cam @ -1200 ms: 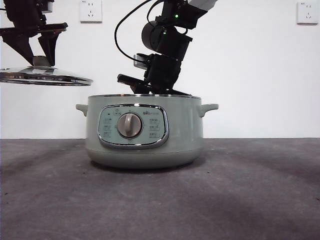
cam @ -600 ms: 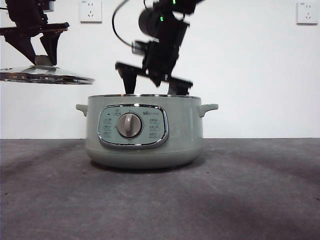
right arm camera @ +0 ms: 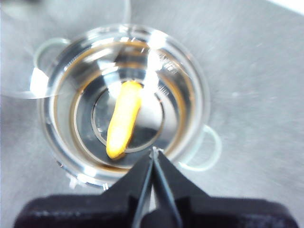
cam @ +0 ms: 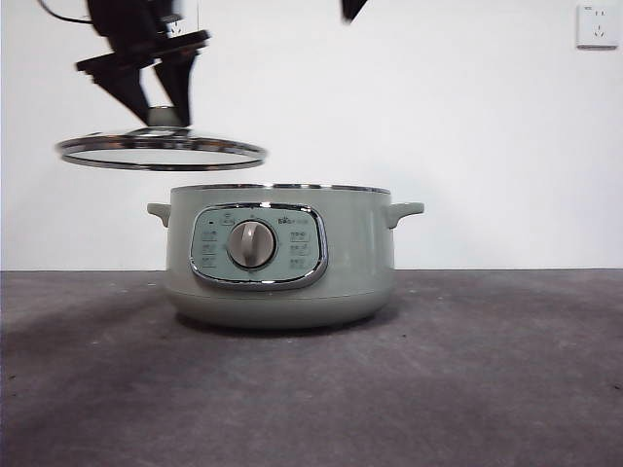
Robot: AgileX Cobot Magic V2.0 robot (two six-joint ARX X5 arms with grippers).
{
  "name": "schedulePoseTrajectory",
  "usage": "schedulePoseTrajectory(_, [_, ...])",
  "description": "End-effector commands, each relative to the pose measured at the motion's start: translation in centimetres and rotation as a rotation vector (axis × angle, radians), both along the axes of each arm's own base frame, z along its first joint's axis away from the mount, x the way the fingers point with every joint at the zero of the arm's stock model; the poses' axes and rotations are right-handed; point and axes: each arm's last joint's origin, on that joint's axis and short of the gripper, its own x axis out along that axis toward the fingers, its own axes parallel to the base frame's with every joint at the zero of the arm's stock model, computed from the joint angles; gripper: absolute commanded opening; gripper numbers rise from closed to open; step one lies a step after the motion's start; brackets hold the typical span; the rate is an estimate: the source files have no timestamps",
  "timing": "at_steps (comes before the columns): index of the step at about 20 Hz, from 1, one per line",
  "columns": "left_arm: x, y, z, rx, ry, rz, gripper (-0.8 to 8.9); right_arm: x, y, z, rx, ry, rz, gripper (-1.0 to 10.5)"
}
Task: Pick up the corn,open the lid,put the corn in the pot,close the lid
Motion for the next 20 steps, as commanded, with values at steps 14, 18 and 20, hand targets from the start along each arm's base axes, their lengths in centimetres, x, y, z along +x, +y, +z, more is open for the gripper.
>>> schedulePoseTrajectory(14, [-3.8,-9.5,1.4,-0.034,-0.053,-0.221,-0.12,-12.1,-10.3,-4.7,-0.028,-0.012,-0.104,0.0])
schedulePoseTrajectory(18, [-4.2,-10.6,1.0,-0.036,-0.03,-0.236,-0.13,-13.5,-11.4,-6.7,-0.024,0.02,-0.137,0.0])
schedulePoseTrajectory(20, [-4.3,-11.2,0.7,-0.027,-0.032,-0.242,-0.13,-14.2,-12.0,-6.9,-0.006,0.018,-0.152,0.0])
